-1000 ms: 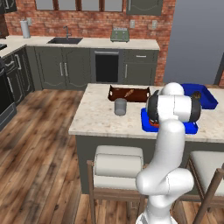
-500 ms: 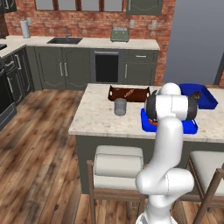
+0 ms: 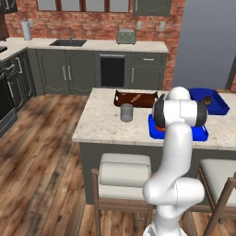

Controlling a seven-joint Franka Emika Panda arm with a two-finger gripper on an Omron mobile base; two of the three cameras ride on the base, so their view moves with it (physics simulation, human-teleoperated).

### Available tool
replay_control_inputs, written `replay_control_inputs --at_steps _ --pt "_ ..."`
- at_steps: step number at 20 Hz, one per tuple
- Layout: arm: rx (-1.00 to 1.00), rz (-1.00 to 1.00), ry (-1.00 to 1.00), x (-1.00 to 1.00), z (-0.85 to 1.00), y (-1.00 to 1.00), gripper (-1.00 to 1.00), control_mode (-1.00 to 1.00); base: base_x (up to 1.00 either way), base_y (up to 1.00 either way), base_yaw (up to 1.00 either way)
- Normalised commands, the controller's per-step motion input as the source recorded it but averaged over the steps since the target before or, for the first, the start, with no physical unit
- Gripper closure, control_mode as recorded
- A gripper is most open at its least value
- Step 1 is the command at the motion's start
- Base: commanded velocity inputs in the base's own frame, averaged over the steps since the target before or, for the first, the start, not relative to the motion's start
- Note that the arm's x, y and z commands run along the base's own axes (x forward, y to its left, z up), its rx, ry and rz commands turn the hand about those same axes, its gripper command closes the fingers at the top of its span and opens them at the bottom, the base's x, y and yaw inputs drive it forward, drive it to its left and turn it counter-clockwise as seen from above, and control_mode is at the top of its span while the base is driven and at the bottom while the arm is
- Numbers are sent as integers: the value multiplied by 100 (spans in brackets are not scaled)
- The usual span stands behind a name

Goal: Take the donuts from the fridge and place them on the empty tray on the dining counter.

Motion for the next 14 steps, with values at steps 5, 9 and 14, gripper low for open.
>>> replay_control_inputs --at_steps 5,9,14 --pt "0 -7 13 0 22 0 -100 -100 0 0 0" --pt "0 -5 10 0 73 0 -100 -100 0 0 0" --pt "0 -4 -2 -22 69 0 -100 -100 0 0 0"
